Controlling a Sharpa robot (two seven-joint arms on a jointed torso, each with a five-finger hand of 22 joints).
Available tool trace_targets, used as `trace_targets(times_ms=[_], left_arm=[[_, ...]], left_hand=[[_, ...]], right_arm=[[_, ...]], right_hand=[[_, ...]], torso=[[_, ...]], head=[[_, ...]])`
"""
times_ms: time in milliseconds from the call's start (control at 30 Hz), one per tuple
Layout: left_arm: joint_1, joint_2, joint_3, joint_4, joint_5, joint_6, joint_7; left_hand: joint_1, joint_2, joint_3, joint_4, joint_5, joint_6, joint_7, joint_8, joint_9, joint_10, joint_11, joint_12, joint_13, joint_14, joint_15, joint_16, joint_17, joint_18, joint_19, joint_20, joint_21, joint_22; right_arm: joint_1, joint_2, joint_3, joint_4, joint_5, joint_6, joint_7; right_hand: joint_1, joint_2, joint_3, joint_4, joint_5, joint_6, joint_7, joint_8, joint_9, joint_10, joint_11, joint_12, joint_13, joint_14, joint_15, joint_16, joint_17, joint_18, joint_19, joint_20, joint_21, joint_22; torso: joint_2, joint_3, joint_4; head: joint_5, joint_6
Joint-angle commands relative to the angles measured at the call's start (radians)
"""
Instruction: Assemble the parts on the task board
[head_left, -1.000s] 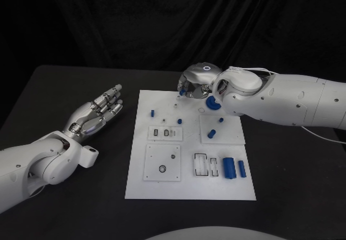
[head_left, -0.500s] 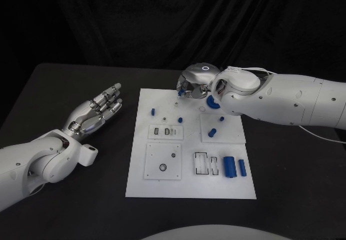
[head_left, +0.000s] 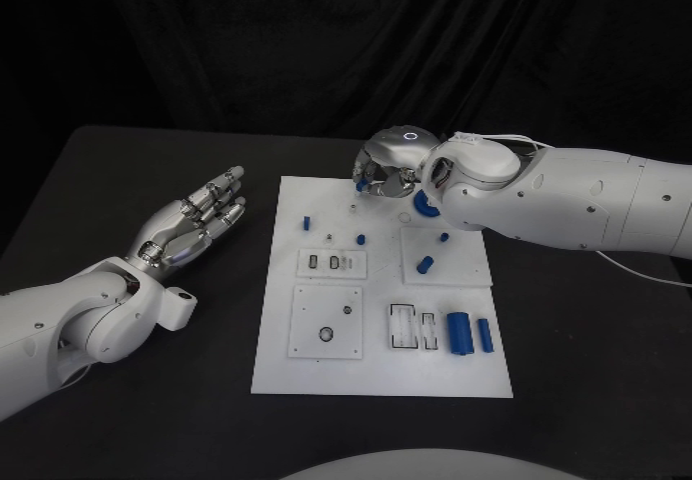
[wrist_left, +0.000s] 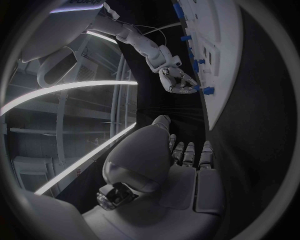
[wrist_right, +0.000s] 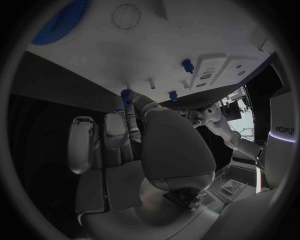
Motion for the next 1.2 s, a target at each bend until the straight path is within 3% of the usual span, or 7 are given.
trace_targets(times_ms=[33,267,800,900,1000,1100,1200], left_arm=[[0.0,0.002,0.001,-0.001,-0.001,0.017,0.096],[0.0,0.004,0.001,-0.005,-0.001,0.019,0.094],[0.0,0.005,0.001,-0.008,-0.001,0.023,0.084],[0.0,0.006,0.001,-0.01,-0.001,0.025,0.082],[0.0,0.007,0.001,-0.011,-0.001,0.026,0.081],[0.0,0.006,0.001,-0.012,-0.001,0.028,0.08],[0.0,0.006,0.001,-0.013,-0.001,0.03,0.078]], left_hand=[[-0.008,-0.005,0.006,0.003,-0.005,0.0,0.005,-0.003,0.002,-0.001,0.008,-0.003,-0.001,0.001,0.007,-0.004,-0.001,0.01,-0.003,0.007,-0.006,-0.002],[-0.009,-0.005,0.006,0.003,-0.007,0.0,0.006,-0.003,0.002,-0.001,0.007,-0.003,-0.001,0.001,0.008,-0.004,-0.001,0.009,-0.003,0.009,-0.006,-0.002],[-0.014,-0.005,0.004,0.005,-0.012,-0.003,0.006,-0.003,0.001,-0.001,0.011,-0.003,-0.001,0.001,0.012,-0.004,-0.001,0.01,-0.003,0.014,-0.006,-0.002],[-0.016,-0.005,0.004,0.005,-0.014,-0.006,0.006,-0.004,0.001,-0.001,0.012,-0.003,-0.001,0.001,0.013,-0.004,-0.001,0.01,-0.003,0.016,-0.006,-0.002],[-0.016,-0.005,0.004,0.005,-0.015,-0.007,0.006,-0.004,0.001,-0.001,0.013,-0.003,-0.001,0.001,0.013,-0.004,-0.001,0.01,-0.003,0.017,-0.006,-0.002],[-0.02,-0.004,0.003,0.006,-0.016,-0.011,0.011,-0.005,0.0,-0.001,0.016,-0.003,-0.001,0.001,0.015,-0.004,-0.001,0.01,-0.003,0.02,-0.006,-0.002],[-0.023,-0.004,0.002,0.006,-0.017,-0.009,0.021,-0.004,0.0,-0.001,0.015,-0.003,-0.001,0.001,0.016,-0.004,-0.001,0.01,-0.003,0.023,-0.006,-0.002]], right_arm=[[-0.003,0.001,0.0,0.001,0.005,0.014,0.002],[-0.005,0.002,0.0,0.001,0.007,0.031,0.001],[-0.007,0.014,0.0,-0.006,0.008,0.026,0.009],[-0.007,0.015,0.0,-0.006,0.008,0.034,0.001],[-0.007,0.015,0.0,-0.008,0.008,0.058,-0.017],[-0.007,0.015,0.0,-0.012,0.008,0.065,-0.021],[-0.008,0.012,0.0,-0.019,0.008,0.032,-0.005]], right_hand=[[-0.007,0.006,0.005,0.004,-0.003,-0.002,0.002,-0.005,0.061,-0.003,0.005,-0.006,-0.002,0.001,0.006,0.003,-0.001,-0.006,-0.001,0.007,0.001,0.027],[-0.012,0.002,0.009,0.008,-0.018,-0.021,0.0,-0.022,0.06,-0.026,0.014,-0.025,-0.006,-0.006,0.012,-0.006,-0.015,-0.003,-0.01,0.013,-0.009,0.017],[-0.014,-0.003,0.016,0.011,-0.032,-0.053,-0.009,-0.05,0.052,-0.053,0.022,-0.041,-0.008,-0.019,0.015,-0.02,-0.034,0.002,-0.024,0.018,-0.023,0.003],[-0.018,-0.012,0.024,0.016,-0.032,-0.117,-0.022,-0.086,0.033,-0.087,0.031,-0.057,-0.011,-0.026,0.012,-0.028,-0.044,0.005,-0.031,0.016,-0.031,-0.005],[-0.029,-0.035,0.023,0.023,-0.057,-0.288,-0.054,-0.083,-0.024,-0.22,0.052,-0.088,-0.025,-0.07,0.017,-0.079,-0.114,0.021,-0.082,0.018,-0.089,-0.068],[-0.031,-0.034,0.014,0.022,-0.069,-0.317,-0.055,-0.086,-0.039,-0.262,0.057,-0.085,-0.025,-0.089,0.021,-0.096,-0.138,0.027,-0.102,0.023,-0.112,-0.089],[-0.026,-0.024,-0.009,0.014,-0.078,-0.426,-0.069,-0.089,-0.09,-0.354,0.057,-0.073,-0.022,-0.134,0.025,-0.136,-0.195,0.037,-0.138,0.028,-0.156,-0.126]], torso=[[0.0,-0.0003,-0.0005],[0.0,-0.0003,0.0002],[0.0,-0.0005,-0.0004],[0.0,-0.0006,0.0005],[0.0,-0.0005,0.0005],[0.0,-0.0005,0.0003],[0.0,-0.0005,0.0001]], head=[[-0.001,0.002],[0.001,0.011],[0.002,0.009],[0.002,0.009],[0.0,0.009],[0.0,0.009],[0.0,0.01]])
